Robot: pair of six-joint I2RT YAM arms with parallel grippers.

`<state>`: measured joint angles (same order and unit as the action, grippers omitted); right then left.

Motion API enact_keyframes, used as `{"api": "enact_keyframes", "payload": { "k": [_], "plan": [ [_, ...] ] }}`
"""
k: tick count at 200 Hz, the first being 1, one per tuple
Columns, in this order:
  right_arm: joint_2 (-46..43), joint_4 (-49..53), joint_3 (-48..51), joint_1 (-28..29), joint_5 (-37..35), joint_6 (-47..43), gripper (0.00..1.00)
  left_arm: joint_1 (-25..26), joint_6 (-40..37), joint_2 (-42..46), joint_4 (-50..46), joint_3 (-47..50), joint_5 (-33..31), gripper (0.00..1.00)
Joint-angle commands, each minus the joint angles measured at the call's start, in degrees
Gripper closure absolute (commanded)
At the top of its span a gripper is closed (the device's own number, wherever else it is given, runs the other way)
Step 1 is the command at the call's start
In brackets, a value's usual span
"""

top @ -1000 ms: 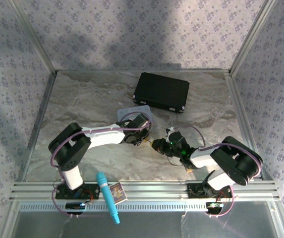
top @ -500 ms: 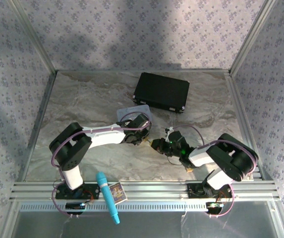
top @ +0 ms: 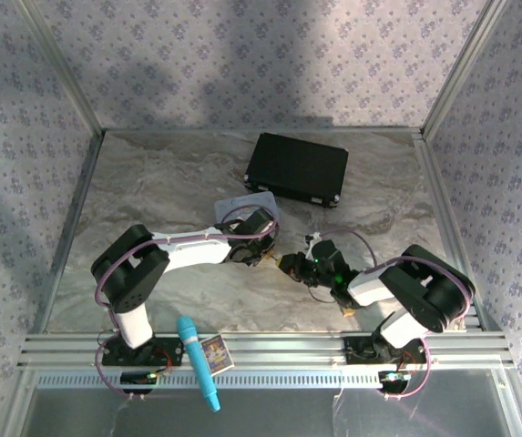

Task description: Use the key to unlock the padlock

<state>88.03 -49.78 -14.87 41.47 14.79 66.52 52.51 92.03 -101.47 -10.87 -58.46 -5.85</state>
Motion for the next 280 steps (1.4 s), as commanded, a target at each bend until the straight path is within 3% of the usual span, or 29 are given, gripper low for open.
{"api": "enact_keyframes", "payload": {
  "k": [1,280],
  "plan": [
    [-0.7,-7.2,-0.4,-0.2,-0.5,0.7,1.0,2.3,4.4,-3.7,-1.0,0.7,11.5,0.87],
    [-3.6,-4.4,2.3,-1.0,-3.4,0.4,1.0,2.5,5.0,-3.8,-0.5,1.3,11.3,0.88]
  ]
}}
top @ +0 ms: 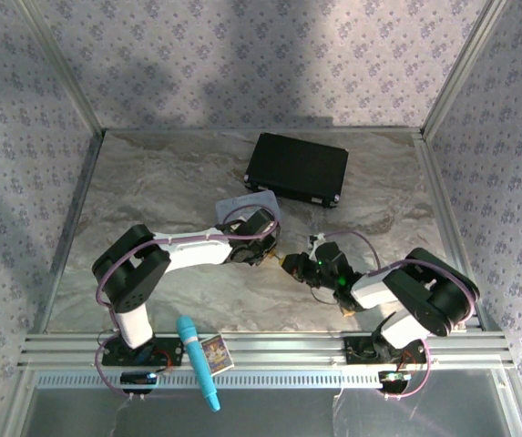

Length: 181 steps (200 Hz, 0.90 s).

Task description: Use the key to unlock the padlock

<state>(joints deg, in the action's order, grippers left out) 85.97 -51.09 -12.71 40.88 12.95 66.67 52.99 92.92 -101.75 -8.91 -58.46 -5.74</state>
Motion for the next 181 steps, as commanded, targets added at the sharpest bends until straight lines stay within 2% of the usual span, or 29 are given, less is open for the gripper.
{"api": "enact_keyframes", "payload": {
  "k": [1,79,105,156,181],
  "plan": [
    [-1.6,-3.0,0.1,-0.4,-1.6,0.2,1.0,2.0,4.1,-3.5,-2.4,1.3,11.2,0.88],
    [0.3,-2.3,-2.8,0.4,0.9,-1.3,1.0,2.3,3.8,-3.4,-2.1,0.9,11.7,0.9],
    [3.1,-4.4,-4.8,-2.1,7.2,-1.4,1.0,2.6,3.5,-2.7,-2.1,1.0,11.7,0.9],
    [3.7,-2.6,-8.7,-4.2,14.5,-3.6,1.0,3.4,2.9,-2.5,-1.7,0.8,12.2,0.9],
    [4.3,-3.9,-8.8,-7.1,18.6,-2.4,1.0,3.5,2.6,-2.1,-2.2,0.9,11.4,0.9]
  ]
}}
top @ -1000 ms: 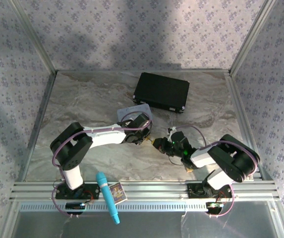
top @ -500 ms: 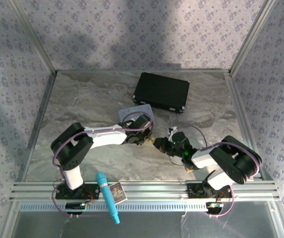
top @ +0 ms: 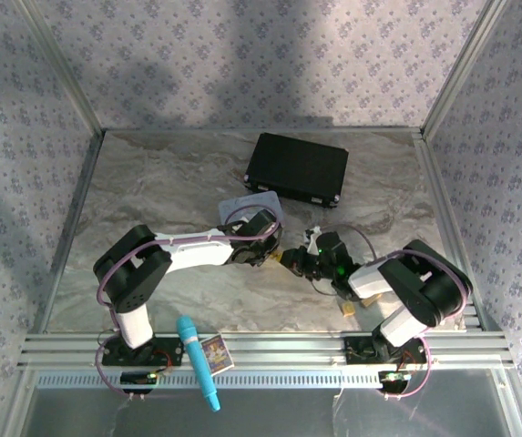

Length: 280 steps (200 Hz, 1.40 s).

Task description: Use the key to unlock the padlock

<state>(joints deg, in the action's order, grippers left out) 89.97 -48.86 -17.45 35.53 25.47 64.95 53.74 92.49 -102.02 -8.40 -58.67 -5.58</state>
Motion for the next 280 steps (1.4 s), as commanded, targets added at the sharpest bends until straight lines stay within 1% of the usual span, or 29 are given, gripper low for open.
{"api": "enact_keyframes", "payload": {
  "k": [1,9,28,47,62,81,89,99,125,127,134,140,146,148,150,158,159,163,165,167,180,200,220,243,251,261,269,280],
  "plan": [
    [0.3,-6.1,-4.1,-1.8,6.2,-0.7,1.0,2.7,3.0,-1.8,-2.8,1.2,11.2,0.9],
    [0.2,-6.0,-4.0,-2.8,7.1,-0.5,1.0,2.7,3.0,-1.5,-2.8,1.4,10.9,0.9],
    [-0.8,-2.3,-4.3,-3.5,7.9,-2.4,0.93,2.4,3.3,-0.8,-3.4,1.8,10.8,0.9],
    [-3.4,3.5,-4.1,-3.0,7.0,-5.6,0.84,1.8,3.9,-0.2,-3.9,2.2,10.3,0.9],
    [-6.2,9.7,-3.4,-2.7,5.6,-8.5,0.76,1.2,3.8,0.2,-5.1,2.4,9.4,0.9],
    [-9.7,20.6,-3.3,-2.8,3.4,-13.2,0.66,0.2,3.8,0.3,-5.0,3.1,9.6,0.9],
    [-11.0,25.6,-3.6,-2.8,2.1,-15.6,0.62,-0.2,3.7,0.3,-5.1,3.2,9.6,0.9],
    [-12.3,31.1,-4.4,-2.6,0.8,-19.0,0.59,-0.6,3.6,0.3,-5.1,3.3,9.6,0.9],
    [-15.7,45.2,-8.1,-2.3,-4.5,-28.3,0.56,-0.9,3.5,0.4,-5.4,3.3,9.4,0.9],
    [-15.9,46.4,-8.5,-2.2,-4.9,-30.1,0.56,-0.9,3.4,0.4,-5.5,3.3,9.4,0.9],
    [-16.9,49.6,-9.9,-1.5,-7.7,-34.3,0.54,-0.8,3.2,0.5,-5.6,3.3,9.4,0.9],
    [-17.7,53.3,-11.4,-0.5,-11.8,-37.5,0.51,-0.8,2.9,0.5,-5.8,3.2,9.4,0.9],
    [-18.5,56.3,-12.7,0.8,-16.0,-41.2,0.46,-0.8,2.6,0.5,-6.1,3.2,9.4,0.9],
    [-18.6,57.1,-13.2,1.0,-17.0,-42.1,0.38,-0.9,2.5,0.6,-6.3,3.2,9.3,0.9],
    [-18.8,57.9,-13.5,1.4,-18.7,-43.3,0.34,-0.9,2.3,0.6,-6.3,3.2,9.3,0.89],
    [-19.4,59.8,-14.8,3.4,-25.7,-46.3,0.27,-0.9,1.6,0.6,-6.6,3.3,9.3,0.89],
    [-19.5,59.9,-14.8,3.6,-26.5,-46.6,0.25,-0.9,1.5,0.6,-6.6,3.2,9.3,0.9],
    [-19.8,59.9,-15.1,4.5,-29.2,-47.4,0.05,-0.9,1.4,0.6,-6.8,3.3,9.4,0.9],
    [-19.9,59.8,-15.0,4.9,-30.4,-48.3,0.02,-0.9,1.3,0.6,-6.9,3.4,9.3,0.9],
    [-20.0,59.6,-15.0,5.3,-31.4,-49.2,0.01,-0.8,1.3,0.6,-7.0,3.4,9.3,0.9],
    [-20.8,56.6,-14.3,7.9,-35.8,-56.2,0.03,-0.9,0.8,0.7,-6.7,3.9,9.4,0.89],
    [-21.3,49.7,-12.1,11.5,-40.2,-63.5,0.11,-0.9,-0.3,1.0,-7.3,4.1,9.8,0.89],
    [-20.1,43.3,-10.5,13.9,-41.0,-68.2,0.2,-1.1,-2.1,2.3,-8.4,4.2,9.9,0.89],
    [-17.6,38.0,-9.5,16.7,-42.8,-71.5,0.23,-1.8,-2.4,4.4,-6.9,5.7,10.6,0.88],
    [-16.7,36.0,-9.2,16.8,-41.6,-71.3,0.24,-2.0,-2.4,5.1,-5.8,6.6,10.8,0.89],
    [-15.7,34.7,-9.2,16.0,-38.3,-69.4,0.26,-2.3,-2.7,6.0,-4.8,7.5,10.7,0.89],
    [-15.5,34.1,-9.2,14.6,-33.4,-67.8,0.27,-2.6,-2.9,6.5,-4.5,8.0,10.5,0.89],
    [-15.4,32.7,-8.9,12.0,-26.8,-62.8,0.3,-2.7,-3.2,7.2,-4.0,8.6,10.1,0.89]
  ]
}}
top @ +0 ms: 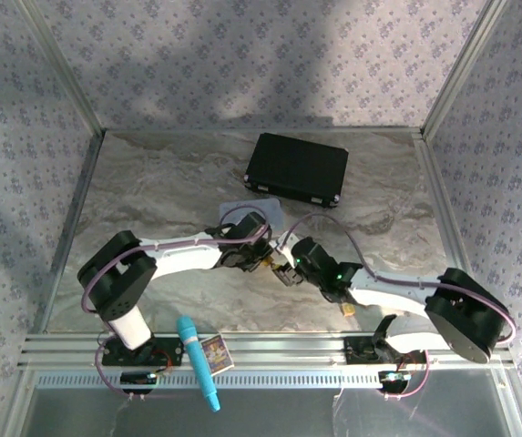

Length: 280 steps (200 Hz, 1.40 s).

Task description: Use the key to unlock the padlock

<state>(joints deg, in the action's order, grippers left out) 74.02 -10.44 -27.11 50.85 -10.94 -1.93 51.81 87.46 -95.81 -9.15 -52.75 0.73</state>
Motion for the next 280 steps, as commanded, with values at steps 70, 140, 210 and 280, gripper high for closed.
{"api": "enact_keyframes", "payload": {
  "k": [70,140,210,280],
  "plan": [
    [-0.9,-8.9,3.2,-15.7,39.4,26.1,0.42,-1.4,2.2,1.1,0.5,4.7,4.5,0.89],
    [2.4,-6.7,1.1,-13.8,42.3,28.0,0.49,-1.2,1.8,3.0,0.5,5.4,3.4,0.9],
    [8.6,-19.2,2.1,-15.3,47.3,34.7,0.59,-0.3,2.3,3.9,1.5,6.1,2.9,0.9],
    [13.6,-22.0,1.4,-14.7,48.8,37.4,0.71,-0.1,2.9,4.5,3.0,6.7,2.8,0.9]
  ]
}}
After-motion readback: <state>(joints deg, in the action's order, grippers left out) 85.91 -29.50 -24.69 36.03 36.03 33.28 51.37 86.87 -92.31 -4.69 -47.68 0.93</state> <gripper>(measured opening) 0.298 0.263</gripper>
